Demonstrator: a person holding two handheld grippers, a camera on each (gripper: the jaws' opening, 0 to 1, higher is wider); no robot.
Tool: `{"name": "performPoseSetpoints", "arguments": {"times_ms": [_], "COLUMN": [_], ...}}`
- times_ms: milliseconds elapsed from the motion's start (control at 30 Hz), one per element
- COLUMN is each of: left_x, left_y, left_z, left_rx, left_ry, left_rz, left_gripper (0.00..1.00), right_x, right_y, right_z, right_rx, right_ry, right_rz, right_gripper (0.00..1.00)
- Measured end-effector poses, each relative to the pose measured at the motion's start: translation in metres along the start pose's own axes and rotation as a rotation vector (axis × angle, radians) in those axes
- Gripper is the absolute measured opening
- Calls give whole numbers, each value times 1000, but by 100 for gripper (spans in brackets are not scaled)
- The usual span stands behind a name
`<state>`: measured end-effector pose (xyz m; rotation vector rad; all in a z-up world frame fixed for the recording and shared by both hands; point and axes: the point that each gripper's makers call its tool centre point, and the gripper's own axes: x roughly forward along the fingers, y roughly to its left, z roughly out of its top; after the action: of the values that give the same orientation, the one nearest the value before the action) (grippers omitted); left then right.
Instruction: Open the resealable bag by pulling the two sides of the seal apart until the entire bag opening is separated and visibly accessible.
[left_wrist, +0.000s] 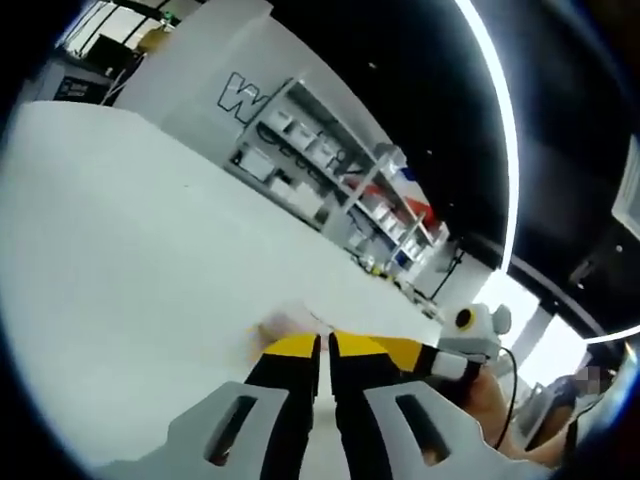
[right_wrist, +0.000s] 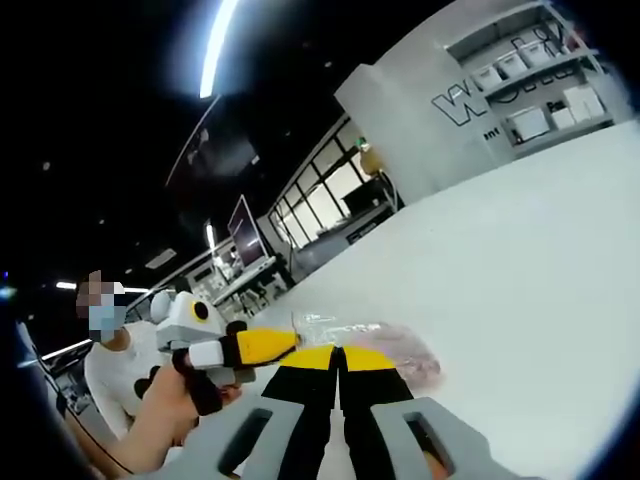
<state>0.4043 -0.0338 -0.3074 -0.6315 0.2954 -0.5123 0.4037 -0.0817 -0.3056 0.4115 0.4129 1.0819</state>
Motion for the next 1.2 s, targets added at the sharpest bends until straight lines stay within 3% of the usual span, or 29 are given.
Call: {"name": "performPoseSetpoints", "arguments": {"times_ms": [233, 767, 1200], "left_x": [1, 0, 1], "left_y": [0, 2, 5], "left_z": [-2, -13, -16], "left_rx": [-6, 35, 72], "left_ry": [13, 75, 92], "left_rz": [-6, 12, 28], "left_gripper": [2, 2, 1], "right_x": [-1, -3, -7], "right_y": [0, -1, 1], "right_z": [-4, -19, -21], "right_rx": [4, -110, -149], "right_ry": [9, 83, 83], "right_rz": [4, 3, 17], "right_gripper": [0, 0, 0]}}
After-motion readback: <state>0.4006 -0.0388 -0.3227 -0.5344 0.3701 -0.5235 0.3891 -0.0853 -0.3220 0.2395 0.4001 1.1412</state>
